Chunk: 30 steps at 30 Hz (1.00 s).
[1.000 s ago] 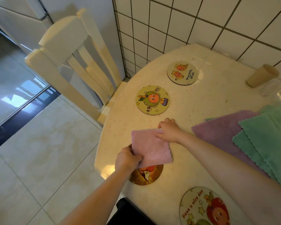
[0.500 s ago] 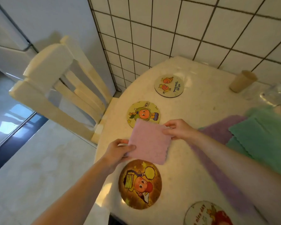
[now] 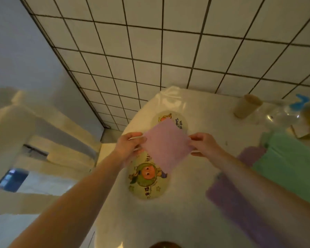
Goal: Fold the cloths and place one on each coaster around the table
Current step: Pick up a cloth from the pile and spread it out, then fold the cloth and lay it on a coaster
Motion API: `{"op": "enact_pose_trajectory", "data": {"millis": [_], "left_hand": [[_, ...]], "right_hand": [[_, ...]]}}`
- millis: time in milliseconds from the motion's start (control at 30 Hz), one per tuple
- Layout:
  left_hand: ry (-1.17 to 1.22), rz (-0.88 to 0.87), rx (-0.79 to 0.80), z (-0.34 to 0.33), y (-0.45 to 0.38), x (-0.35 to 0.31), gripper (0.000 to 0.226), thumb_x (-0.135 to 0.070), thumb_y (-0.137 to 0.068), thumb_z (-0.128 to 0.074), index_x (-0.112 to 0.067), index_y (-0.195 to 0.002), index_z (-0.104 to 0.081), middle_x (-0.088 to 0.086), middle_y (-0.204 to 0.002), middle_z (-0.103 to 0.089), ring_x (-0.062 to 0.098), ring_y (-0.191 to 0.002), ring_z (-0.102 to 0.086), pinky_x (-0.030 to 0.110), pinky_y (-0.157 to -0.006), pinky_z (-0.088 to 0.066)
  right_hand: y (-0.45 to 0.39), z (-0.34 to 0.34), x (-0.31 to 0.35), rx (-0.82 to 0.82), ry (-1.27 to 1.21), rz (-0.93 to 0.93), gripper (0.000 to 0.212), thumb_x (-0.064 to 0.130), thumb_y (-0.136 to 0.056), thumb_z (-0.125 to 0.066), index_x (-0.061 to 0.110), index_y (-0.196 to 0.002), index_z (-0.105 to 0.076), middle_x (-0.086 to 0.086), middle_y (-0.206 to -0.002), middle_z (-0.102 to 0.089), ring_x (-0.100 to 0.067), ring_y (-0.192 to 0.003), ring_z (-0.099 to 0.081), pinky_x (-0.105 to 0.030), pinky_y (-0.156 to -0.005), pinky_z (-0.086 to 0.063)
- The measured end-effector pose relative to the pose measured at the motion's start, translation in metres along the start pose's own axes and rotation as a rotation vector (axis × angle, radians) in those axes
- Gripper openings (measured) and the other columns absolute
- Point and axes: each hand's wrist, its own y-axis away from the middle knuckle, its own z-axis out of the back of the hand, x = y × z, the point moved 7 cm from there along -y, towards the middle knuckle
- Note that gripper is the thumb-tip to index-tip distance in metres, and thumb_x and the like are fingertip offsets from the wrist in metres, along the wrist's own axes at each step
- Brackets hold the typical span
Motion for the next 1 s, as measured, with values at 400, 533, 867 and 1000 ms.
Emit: {"op": "enact_pose_trajectory", "data": {"millis": [400,533,867,1000], "left_hand": [[-0.396,-0.15,-0.105,-0.045,-0.142,-0.047,0.011,-0.007,-0.083,-0.071,-0.008,-0.089,-0.062,0.012,-0.092,-0.064,0.027,-0.089,-0.064,0.044,-0.082,-0.058],[-0.573,-0.226,-0.157,-0.05,-0.16,-0.05,0.013,-0.012,-0.08,-0.075,-0.013,-0.081,-0.063,0.002,-0.078,-0.064,0.019,-0.075,-0.06,0.038,-0.081,-0.056],[-0.984,-0.36,-0.207,-0.049,-0.153,-0.056,0.036,-0.019,-0.084,-0.07,-0.007,-0.117,-0.06,0.011,-0.114,-0.062,0.027,-0.104,-0.058,0.036,-0.096,-0.045],[-1.252,-0.514,-0.121,-0.055,-0.117,-0.059,0.043,-0.017,-0.089,-0.059,-0.011,-0.131,-0.05,0.015,-0.133,-0.048,0.033,-0.119,-0.047,0.042,-0.1,-0.04]], "right_hand": [[-0.108,0.011,-0.014,-0.138,-0.156,-0.114,0.008,0.007,-0.082,-0.068,0.014,-0.081,-0.064,-0.011,-0.086,-0.066,-0.02,-0.073,-0.064,-0.029,-0.059,-0.055],[-0.123,0.016,-0.024,-0.199,-0.016,-0.089,0.007,0.014,-0.08,-0.072,0.015,-0.081,-0.066,-0.009,-0.085,-0.07,-0.02,-0.07,-0.067,-0.036,-0.068,-0.059],[-0.101,0.029,-0.013,-0.316,0.421,0.002,0.016,0.015,-0.084,-0.063,0.012,-0.099,-0.061,0.0,-0.088,-0.059,-0.016,-0.083,-0.055,-0.022,-0.069,-0.038],[-0.059,0.044,-0.027,-0.309,0.501,0.01,0.017,0.01,-0.086,-0.057,0.014,-0.102,-0.061,-0.001,-0.093,-0.062,-0.015,-0.08,-0.053,-0.011,-0.061,-0.033]]}}
